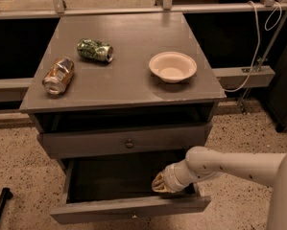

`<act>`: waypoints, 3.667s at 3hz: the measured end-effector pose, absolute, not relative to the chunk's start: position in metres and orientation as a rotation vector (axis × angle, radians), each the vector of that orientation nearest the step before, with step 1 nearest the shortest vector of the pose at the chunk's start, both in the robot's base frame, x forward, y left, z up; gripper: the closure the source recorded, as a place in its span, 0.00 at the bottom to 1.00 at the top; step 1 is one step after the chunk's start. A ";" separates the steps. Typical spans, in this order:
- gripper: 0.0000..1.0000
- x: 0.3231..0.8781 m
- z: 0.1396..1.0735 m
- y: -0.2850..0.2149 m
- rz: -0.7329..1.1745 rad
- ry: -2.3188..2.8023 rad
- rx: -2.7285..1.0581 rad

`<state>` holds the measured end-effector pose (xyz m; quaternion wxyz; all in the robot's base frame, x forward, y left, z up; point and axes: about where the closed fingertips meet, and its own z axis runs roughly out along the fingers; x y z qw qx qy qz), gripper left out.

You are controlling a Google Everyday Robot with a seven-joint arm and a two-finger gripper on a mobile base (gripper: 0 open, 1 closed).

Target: Open middle drawer

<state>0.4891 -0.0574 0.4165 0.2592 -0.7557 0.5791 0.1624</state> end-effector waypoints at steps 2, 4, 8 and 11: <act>0.81 0.493 0.378 -0.014 0.584 1.499 -2.182; 1.00 0.457 0.370 -0.009 0.747 1.494 -2.268; 1.00 0.418 0.395 -0.019 0.885 1.513 -2.247; 1.00 0.436 0.442 -0.012 0.633 1.453 -1.920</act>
Offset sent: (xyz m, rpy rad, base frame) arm -0.0231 0.0668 -0.0562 -0.0326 0.2597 0.2934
